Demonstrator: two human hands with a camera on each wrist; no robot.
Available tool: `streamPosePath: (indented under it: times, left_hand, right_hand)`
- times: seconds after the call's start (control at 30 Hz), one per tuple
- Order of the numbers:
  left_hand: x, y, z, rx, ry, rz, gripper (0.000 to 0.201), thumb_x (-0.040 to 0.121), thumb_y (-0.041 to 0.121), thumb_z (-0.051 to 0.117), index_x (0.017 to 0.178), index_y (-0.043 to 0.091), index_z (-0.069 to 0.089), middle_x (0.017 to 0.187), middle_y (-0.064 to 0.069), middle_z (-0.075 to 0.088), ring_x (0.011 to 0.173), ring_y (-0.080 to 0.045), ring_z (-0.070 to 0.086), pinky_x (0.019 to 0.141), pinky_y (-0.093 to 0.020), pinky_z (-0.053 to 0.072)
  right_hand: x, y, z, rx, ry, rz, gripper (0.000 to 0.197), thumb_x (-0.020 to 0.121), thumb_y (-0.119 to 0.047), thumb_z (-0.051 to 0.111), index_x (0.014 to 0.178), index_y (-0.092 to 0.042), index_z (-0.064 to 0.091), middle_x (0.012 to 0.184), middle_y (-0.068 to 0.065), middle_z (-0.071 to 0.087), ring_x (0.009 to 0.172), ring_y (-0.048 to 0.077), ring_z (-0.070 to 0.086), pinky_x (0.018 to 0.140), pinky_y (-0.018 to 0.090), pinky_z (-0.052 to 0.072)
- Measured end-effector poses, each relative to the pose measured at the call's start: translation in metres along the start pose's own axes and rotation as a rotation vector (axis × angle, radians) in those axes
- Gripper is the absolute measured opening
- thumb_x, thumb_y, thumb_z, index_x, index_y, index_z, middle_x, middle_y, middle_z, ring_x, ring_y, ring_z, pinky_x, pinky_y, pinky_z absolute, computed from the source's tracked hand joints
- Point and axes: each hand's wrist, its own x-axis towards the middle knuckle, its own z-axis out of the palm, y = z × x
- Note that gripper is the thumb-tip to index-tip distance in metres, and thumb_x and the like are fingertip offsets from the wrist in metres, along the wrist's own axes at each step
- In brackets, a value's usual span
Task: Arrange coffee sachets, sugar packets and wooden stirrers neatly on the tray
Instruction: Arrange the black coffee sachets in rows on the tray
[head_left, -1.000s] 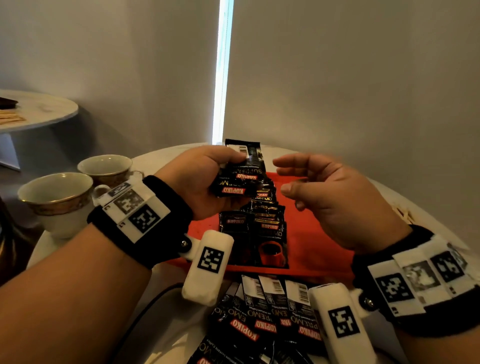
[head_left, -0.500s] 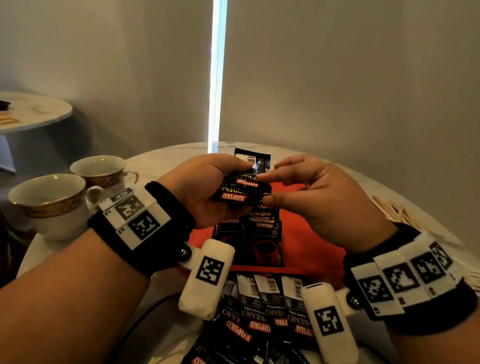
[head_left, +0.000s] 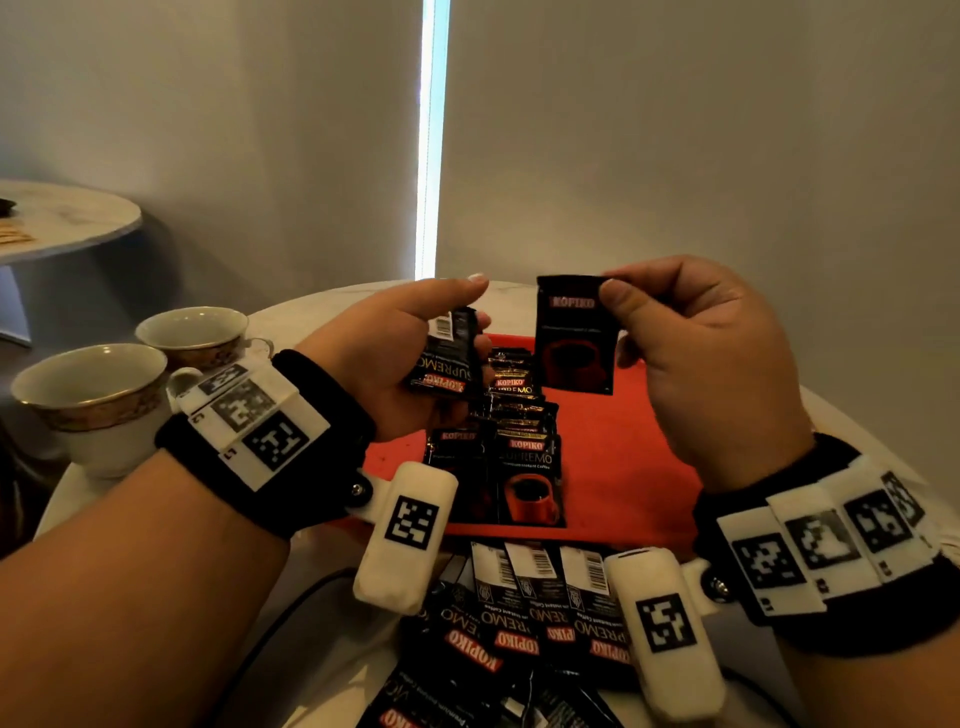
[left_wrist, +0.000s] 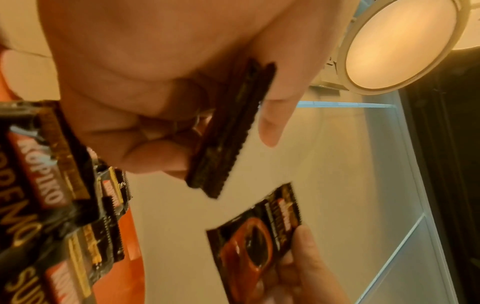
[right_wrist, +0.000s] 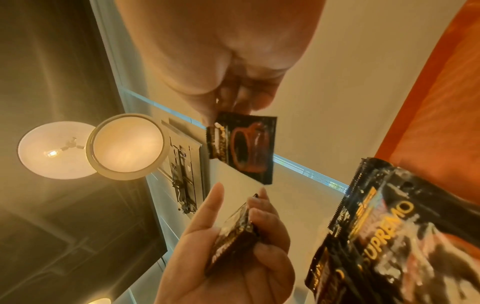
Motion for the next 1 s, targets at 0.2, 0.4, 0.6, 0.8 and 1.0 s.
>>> streamPosePath:
  times: [0.2, 0.4, 0.6, 0.8, 1.0]
  left_hand:
    - [0.001, -0.005, 0.002, 0.022, -0.158, 0.17, 0.043, 0.087, 0.019, 0.07, 0.124, 0.0, 0.057, 0.107, -0.014, 0.062, 0.103, -0.035, 0.06, 0.095, -0.049, 0.053]
    - [0.008, -0.01, 0.0, 0.033, -0.154, 0.189, 0.043, 0.077, 0.007, 0.07, 0.12, 0.006, 0.06, 0.115, -0.028, 0.065, 0.102, -0.044, 0.067, 0.089, -0.053, 0.054]
    - [0.009, -0.012, 0.0, 0.047, -0.111, 0.215, 0.036, 0.078, 0.0, 0.07, 0.113, 0.007, 0.065, 0.107, -0.026, 0.069, 0.094, -0.045, 0.07, 0.078, -0.048, 0.057]
    - [0.009, -0.007, -0.001, 0.015, 0.004, 0.196, 0.016, 0.093, 0.018, 0.062, 0.107, 0.012, 0.059, 0.082, -0.004, 0.065, 0.069, -0.02, 0.066, 0.059, -0.031, 0.057]
    - [0.006, 0.007, -0.015, -0.086, 0.134, 0.205, 0.023, 0.095, 0.039, 0.053, 0.099, 0.017, 0.06, 0.077, 0.002, 0.062, 0.064, -0.015, 0.061, 0.06, -0.028, 0.051]
  right_hand:
    - [0.0, 0.006, 0.008, 0.175, -0.053, 0.266, 0.009, 0.09, -0.006, 0.069, 0.084, -0.013, 0.07, 0.077, 0.005, 0.072, 0.063, 0.018, 0.059, 0.045, 0.027, 0.041]
    - [-0.004, 0.004, 0.014, 0.259, -0.146, 0.369, 0.013, 0.087, 0.003, 0.067, 0.086, -0.01, 0.066, 0.074, 0.006, 0.069, 0.059, 0.018, 0.058, 0.043, 0.024, 0.041]
    - [-0.004, 0.006, 0.01, 0.178, -0.227, 0.347, 0.022, 0.085, 0.008, 0.065, 0.092, -0.012, 0.071, 0.083, 0.006, 0.071, 0.073, 0.023, 0.058, 0.051, 0.026, 0.042]
    - [0.003, 0.014, 0.003, 0.12, -0.171, 0.435, 0.022, 0.087, 0.01, 0.06, 0.084, -0.008, 0.071, 0.068, 0.008, 0.064, 0.057, 0.016, 0.051, 0.046, 0.026, 0.034]
    - [0.005, 0.025, -0.001, -0.011, -0.253, 0.602, 0.017, 0.087, 0.011, 0.061, 0.084, -0.003, 0.071, 0.063, 0.01, 0.061, 0.045, 0.011, 0.047, 0.042, 0.024, 0.032]
